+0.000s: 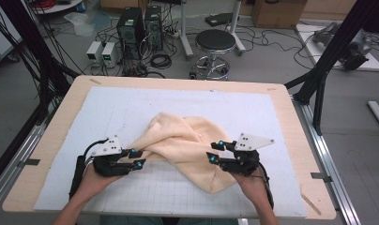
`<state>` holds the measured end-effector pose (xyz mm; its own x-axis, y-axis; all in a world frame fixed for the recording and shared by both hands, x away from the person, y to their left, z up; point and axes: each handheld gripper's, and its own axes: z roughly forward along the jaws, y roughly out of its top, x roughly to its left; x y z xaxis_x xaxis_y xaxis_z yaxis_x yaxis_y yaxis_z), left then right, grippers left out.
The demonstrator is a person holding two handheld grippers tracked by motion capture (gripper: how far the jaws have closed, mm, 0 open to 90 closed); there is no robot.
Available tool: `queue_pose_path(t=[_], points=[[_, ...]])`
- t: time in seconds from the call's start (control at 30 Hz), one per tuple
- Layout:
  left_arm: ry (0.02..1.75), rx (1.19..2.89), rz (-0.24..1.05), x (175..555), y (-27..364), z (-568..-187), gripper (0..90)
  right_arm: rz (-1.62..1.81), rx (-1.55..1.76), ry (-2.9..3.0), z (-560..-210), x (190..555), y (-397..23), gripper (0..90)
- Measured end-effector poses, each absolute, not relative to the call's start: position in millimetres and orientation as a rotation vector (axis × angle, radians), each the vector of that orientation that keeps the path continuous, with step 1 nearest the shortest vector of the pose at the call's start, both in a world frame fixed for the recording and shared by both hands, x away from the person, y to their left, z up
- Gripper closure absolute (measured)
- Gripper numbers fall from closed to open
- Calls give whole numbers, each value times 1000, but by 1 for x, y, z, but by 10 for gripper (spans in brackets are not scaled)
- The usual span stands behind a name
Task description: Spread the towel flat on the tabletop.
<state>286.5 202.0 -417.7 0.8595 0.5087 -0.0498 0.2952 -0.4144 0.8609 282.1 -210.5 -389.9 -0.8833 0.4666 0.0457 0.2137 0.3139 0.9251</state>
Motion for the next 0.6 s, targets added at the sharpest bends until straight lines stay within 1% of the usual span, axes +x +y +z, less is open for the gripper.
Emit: queue_pose_path(t=[0.07,0.17,0.23,0.4,0.47,0.6], points=[[617,2076,304,291,200,-424,643,1588,578,2392,-395,277,-204,586],[658,2099,335,296,197,-431,606,1526,530,2467,-405,272,-195,573],[672,2113,359,299,196,-434,611,1490,512,2519,-413,271,-190,559],[703,2134,376,304,196,-439,714,1345,466,2671,-430,272,-178,546],[708,2141,388,305,195,-440,755,1285,432,2710,-435,272,-173,583],[706,2151,411,304,193,-441,814,1222,417,2751,-440,273,-168,718]])
